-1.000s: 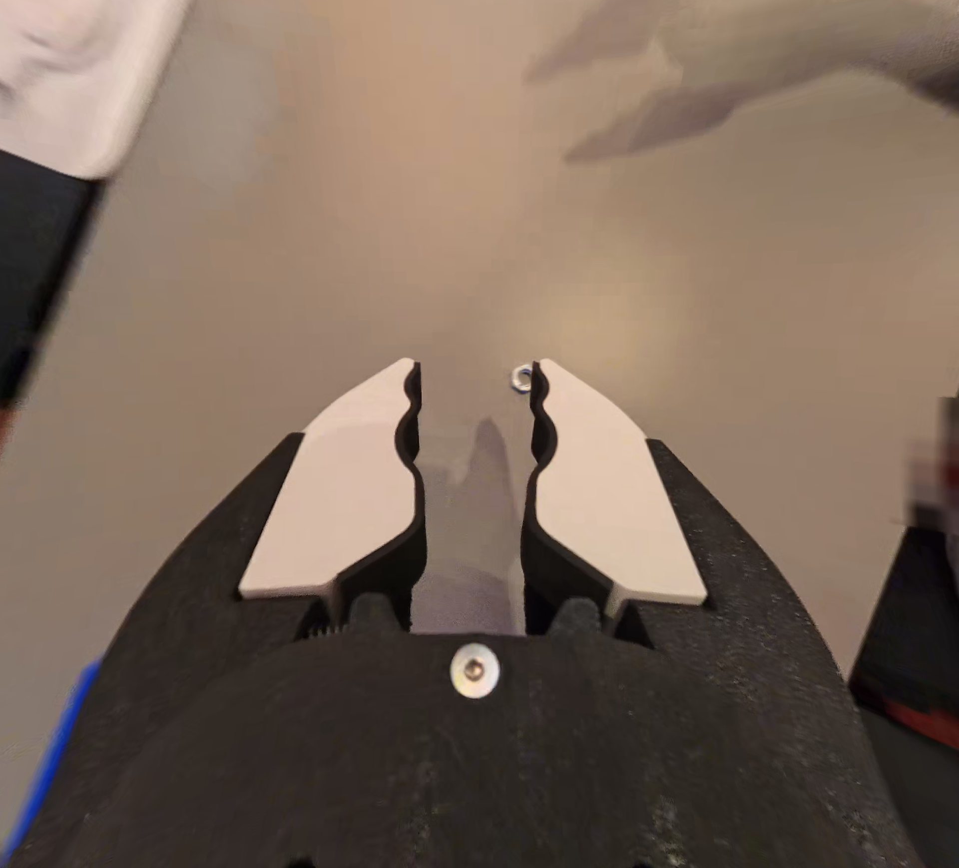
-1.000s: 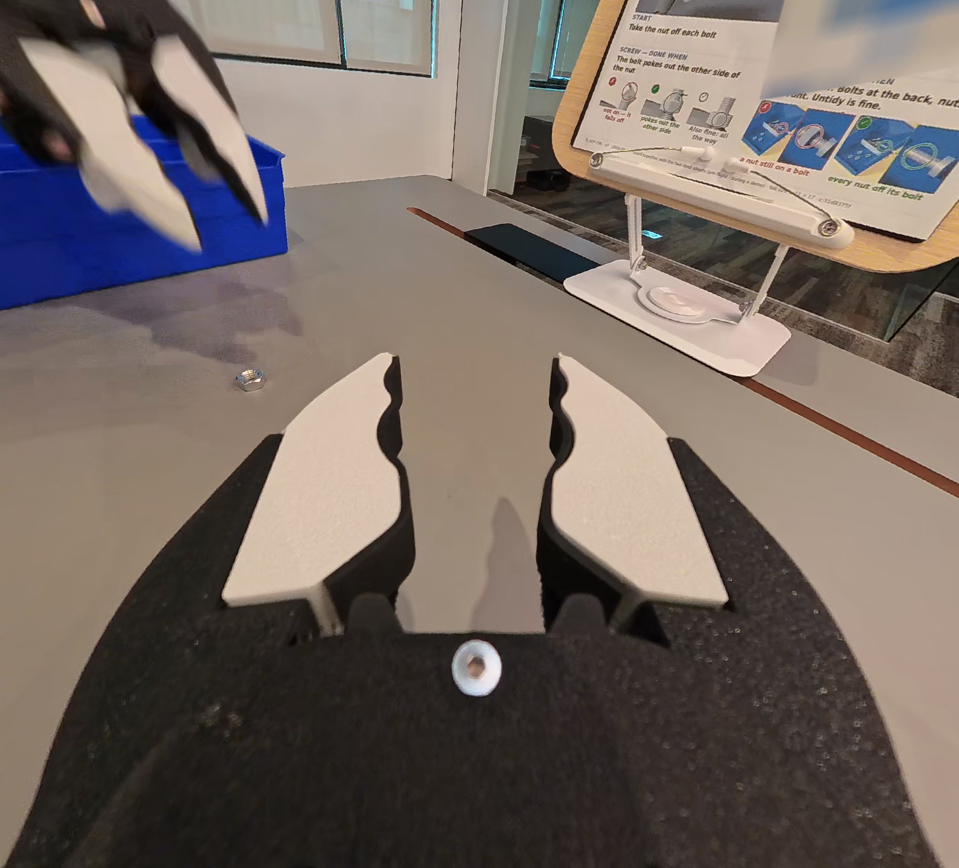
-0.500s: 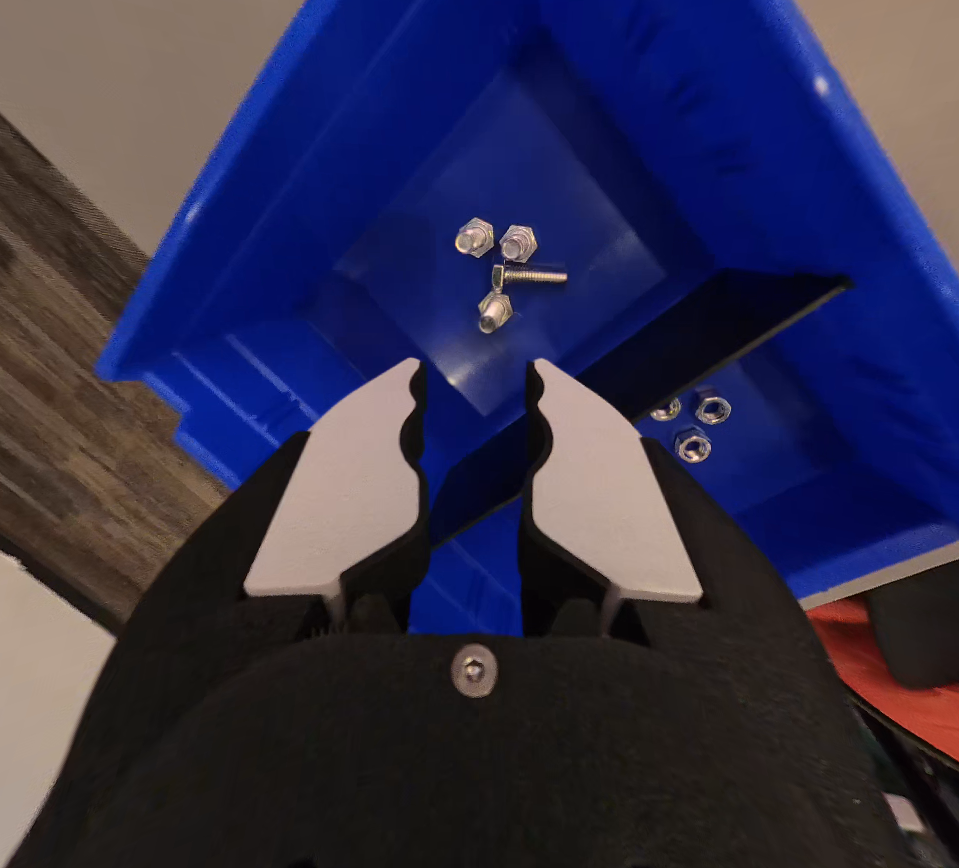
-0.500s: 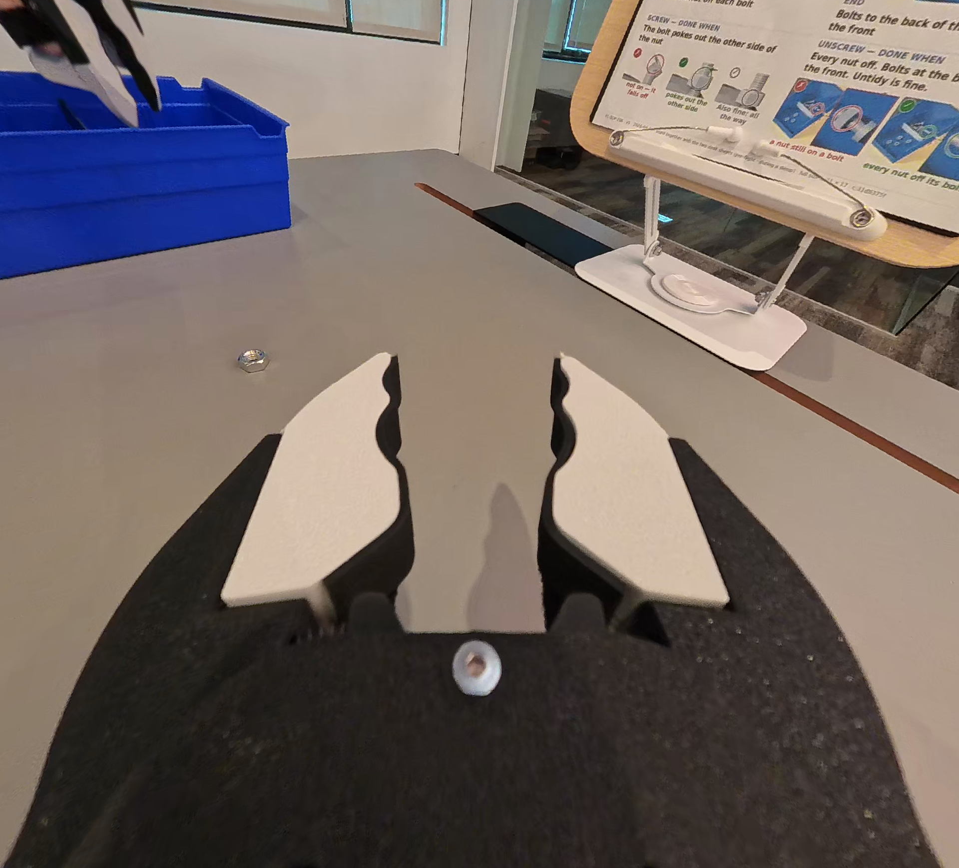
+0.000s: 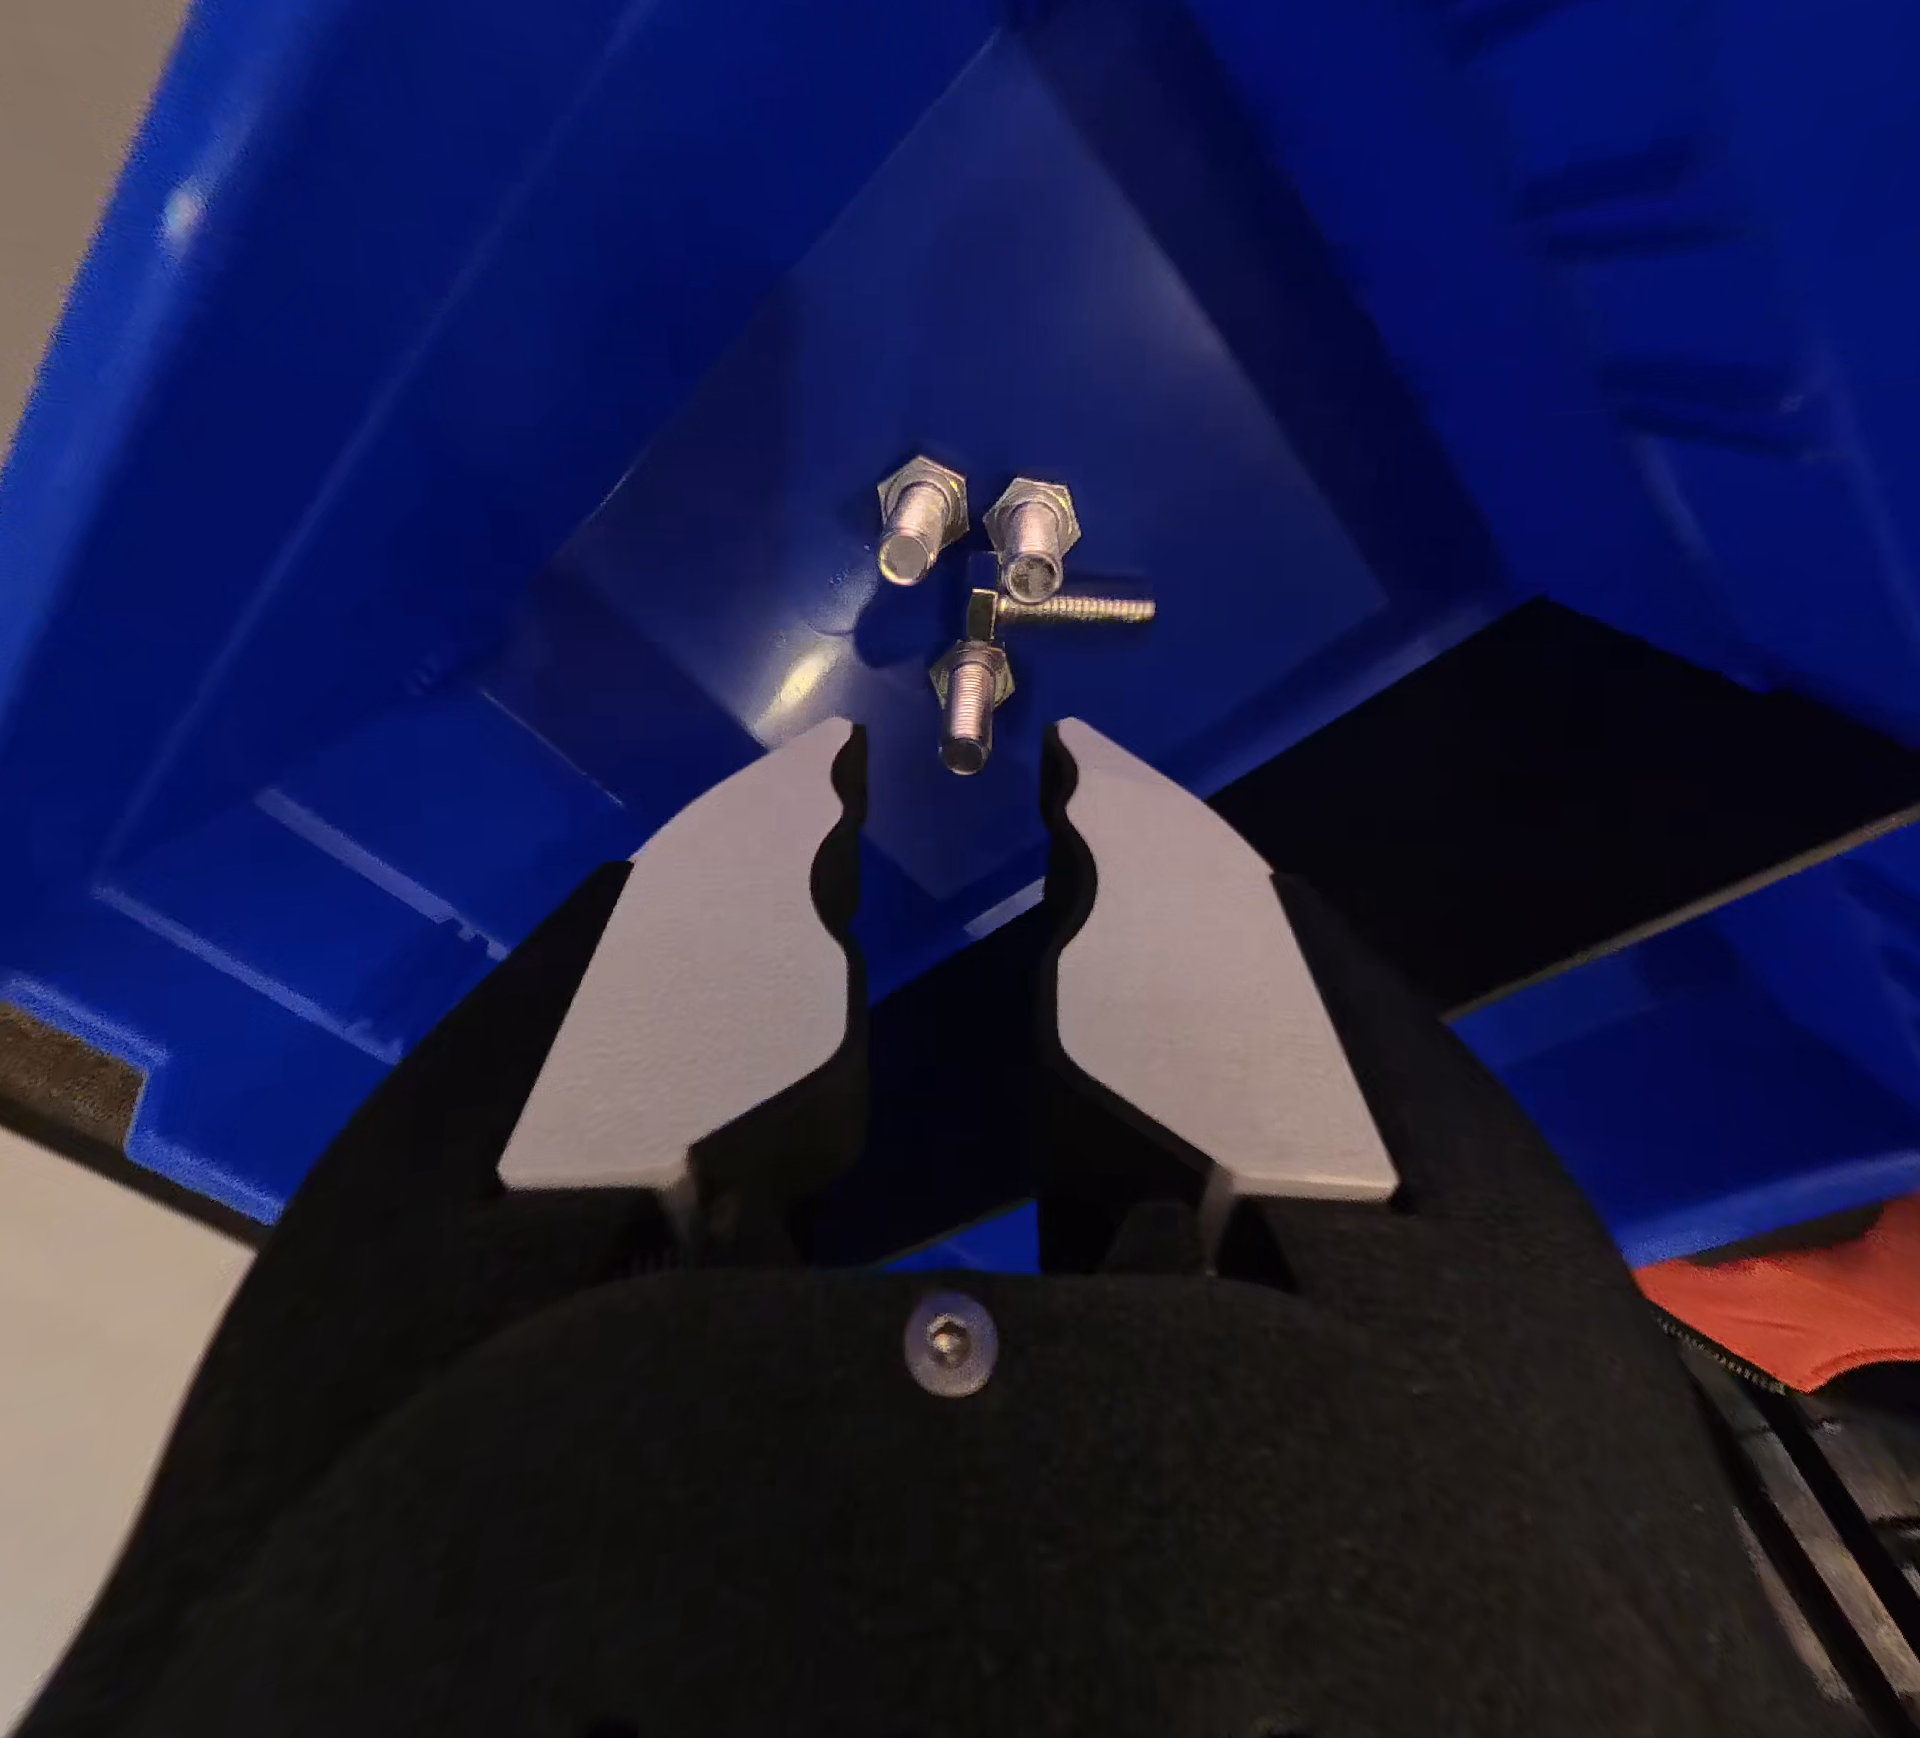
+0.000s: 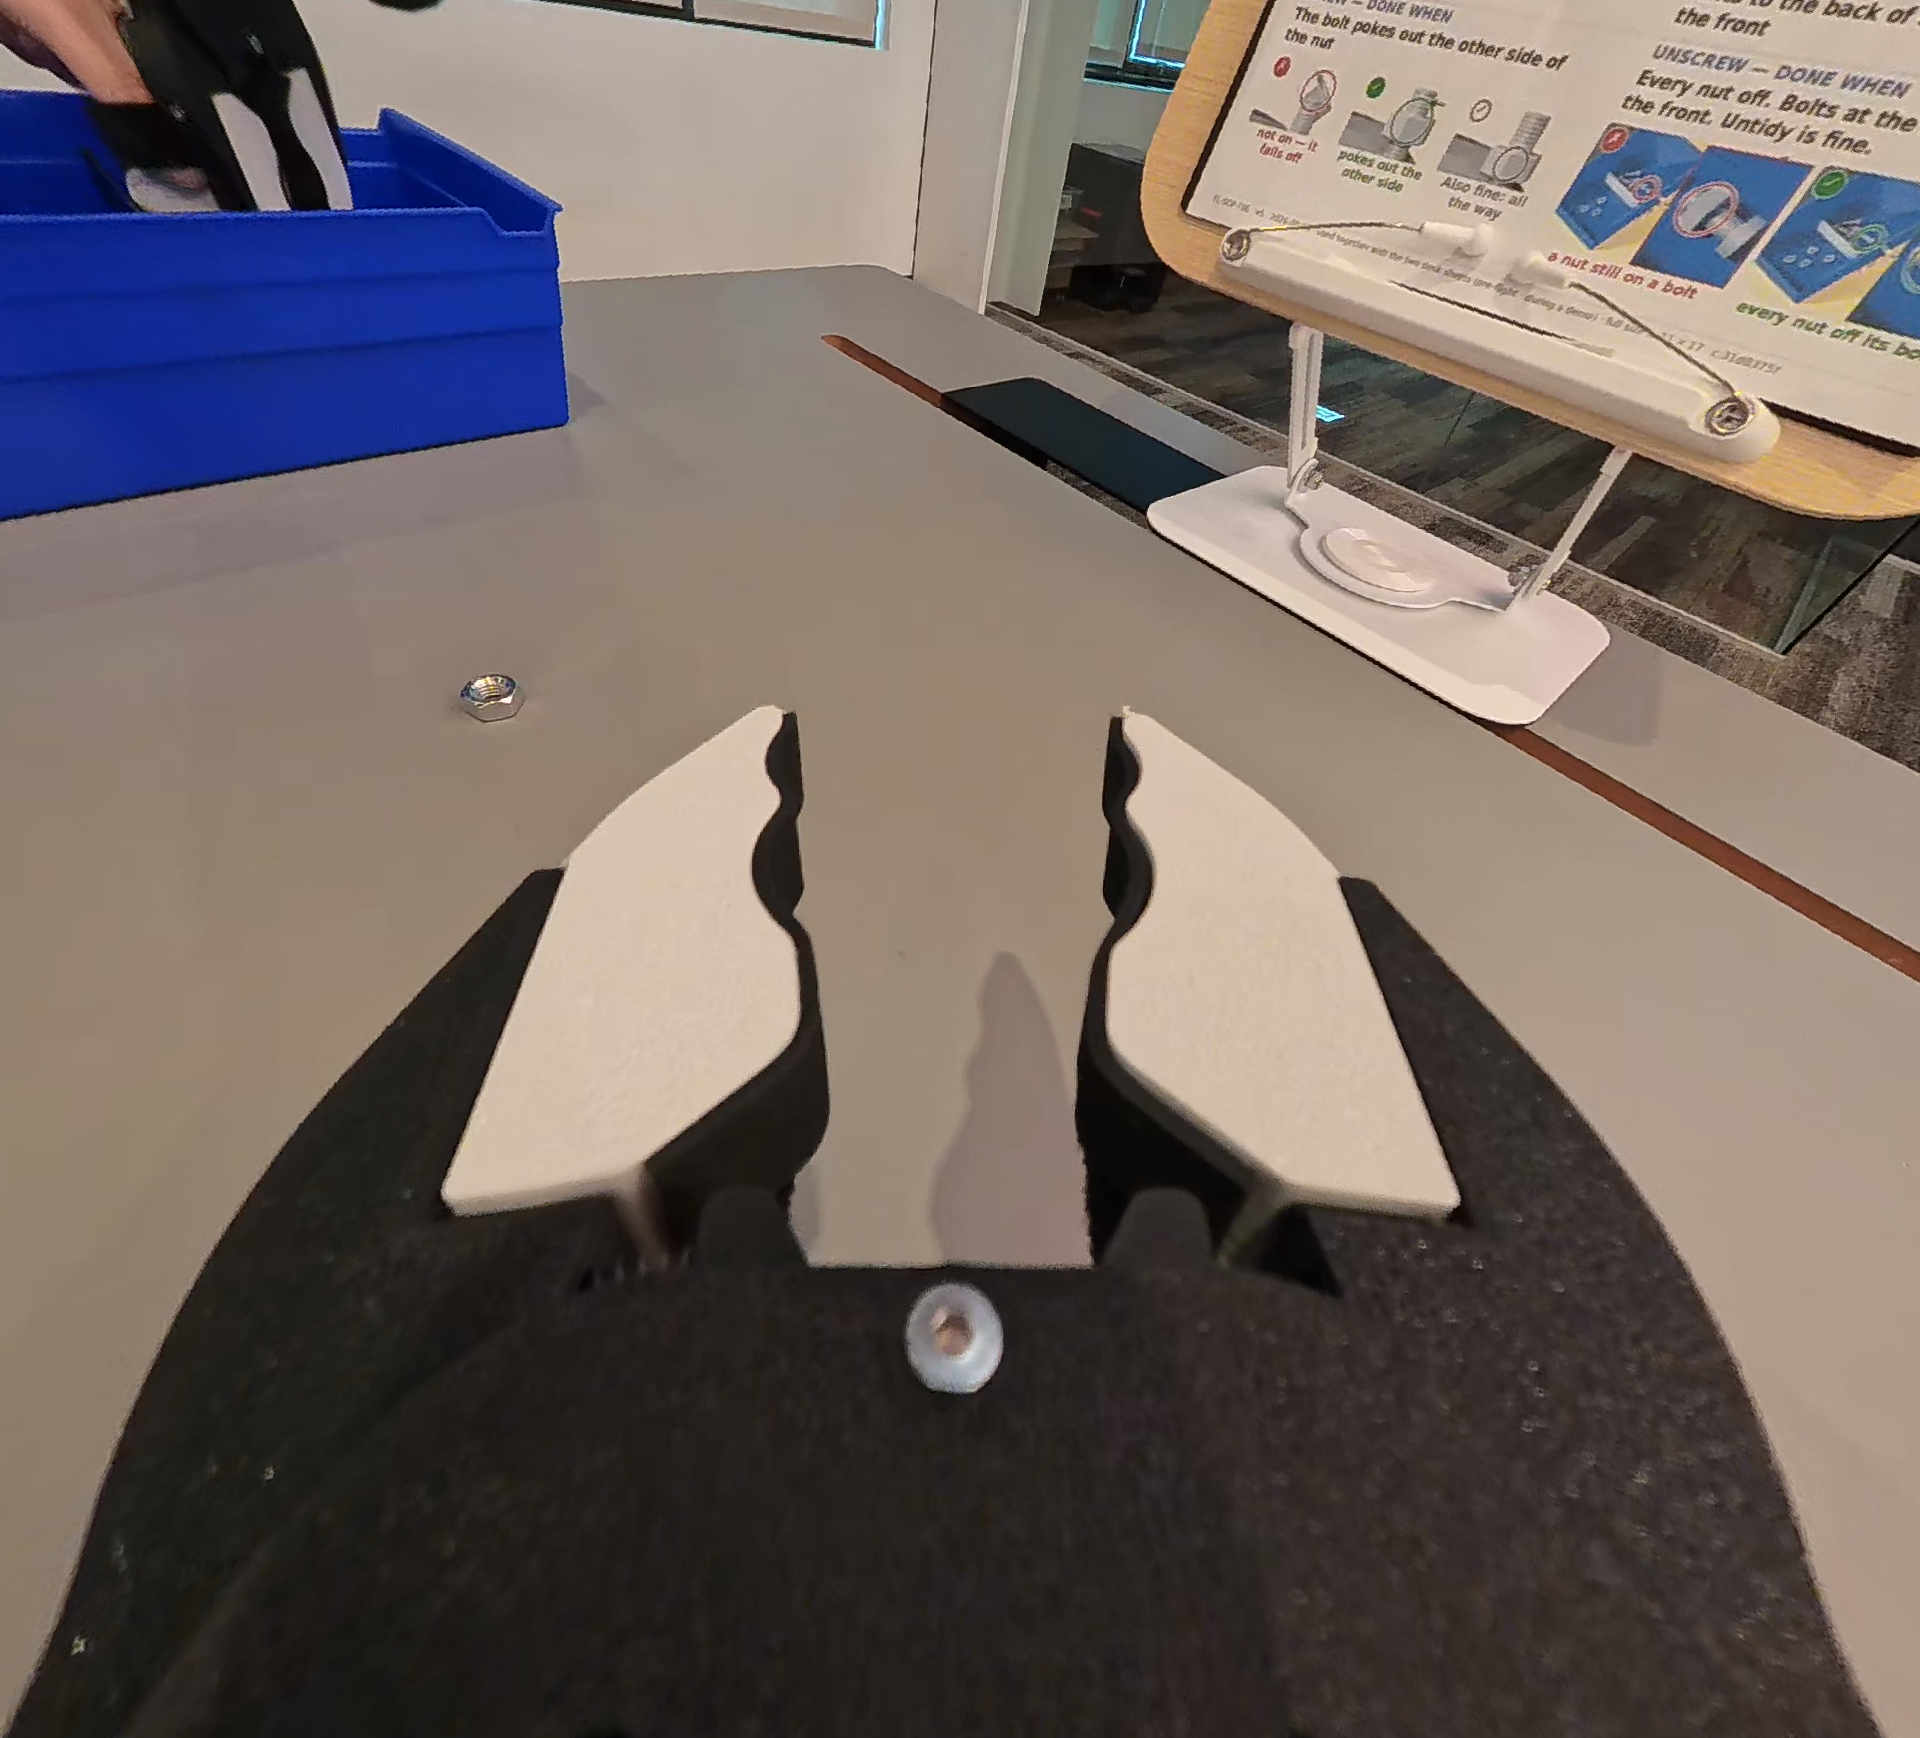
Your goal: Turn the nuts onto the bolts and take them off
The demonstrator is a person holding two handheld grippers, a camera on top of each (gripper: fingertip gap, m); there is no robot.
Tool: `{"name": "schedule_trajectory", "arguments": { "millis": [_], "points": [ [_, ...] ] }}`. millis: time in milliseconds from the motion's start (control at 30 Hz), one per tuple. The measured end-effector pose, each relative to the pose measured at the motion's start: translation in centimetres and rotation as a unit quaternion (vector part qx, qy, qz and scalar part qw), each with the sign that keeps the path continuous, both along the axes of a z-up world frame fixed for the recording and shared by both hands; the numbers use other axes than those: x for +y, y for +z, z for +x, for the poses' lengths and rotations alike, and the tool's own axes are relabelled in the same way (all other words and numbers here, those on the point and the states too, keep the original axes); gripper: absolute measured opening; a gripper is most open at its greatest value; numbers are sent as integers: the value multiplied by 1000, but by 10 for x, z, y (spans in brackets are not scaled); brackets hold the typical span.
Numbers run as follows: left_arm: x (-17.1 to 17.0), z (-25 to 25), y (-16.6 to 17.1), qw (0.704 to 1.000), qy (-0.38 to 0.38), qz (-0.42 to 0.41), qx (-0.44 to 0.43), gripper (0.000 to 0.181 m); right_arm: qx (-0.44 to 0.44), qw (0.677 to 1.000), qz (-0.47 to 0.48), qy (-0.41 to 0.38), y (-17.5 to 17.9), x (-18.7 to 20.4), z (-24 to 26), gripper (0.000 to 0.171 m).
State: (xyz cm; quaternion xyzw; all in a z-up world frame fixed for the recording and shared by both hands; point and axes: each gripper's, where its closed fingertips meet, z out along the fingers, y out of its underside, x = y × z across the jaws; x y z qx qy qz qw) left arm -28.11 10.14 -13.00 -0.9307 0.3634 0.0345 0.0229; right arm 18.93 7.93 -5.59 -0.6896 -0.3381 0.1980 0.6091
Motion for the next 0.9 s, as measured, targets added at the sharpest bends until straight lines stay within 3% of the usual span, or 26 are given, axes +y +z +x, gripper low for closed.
{"name": "schedule_trajectory", "arguments": {
  "millis": [167,233,467,567,700,800,900],
  "points": [
    [0,-3,-11,1000,3,-26,17,31,-3,1000,1,0,0,0,0,55],
    [-1,-2,-13,999,-3,-28,15,12,-1,1000,1,-1,0,0,0,55],
    [-4,-13,-4,999,-24,-13,35,11,-3,1000,3,1,1,-1,-1,55],
    [-5,-16,20,999,-18,7,30,10,-3,1000,3,3,2,-2,-2,55],
    [-8,0,81,998,-37,47,24,10,-11,1000,5,7,1,-3,-5,55],
    [-14,48,129,993,-89,75,5,10,-11,1000,5,25,1,-7,-14,55],
    [-25,127,153,983,-157,85,-44,10,9,998,7,65,6,-16,-32,54]
  ]
}}
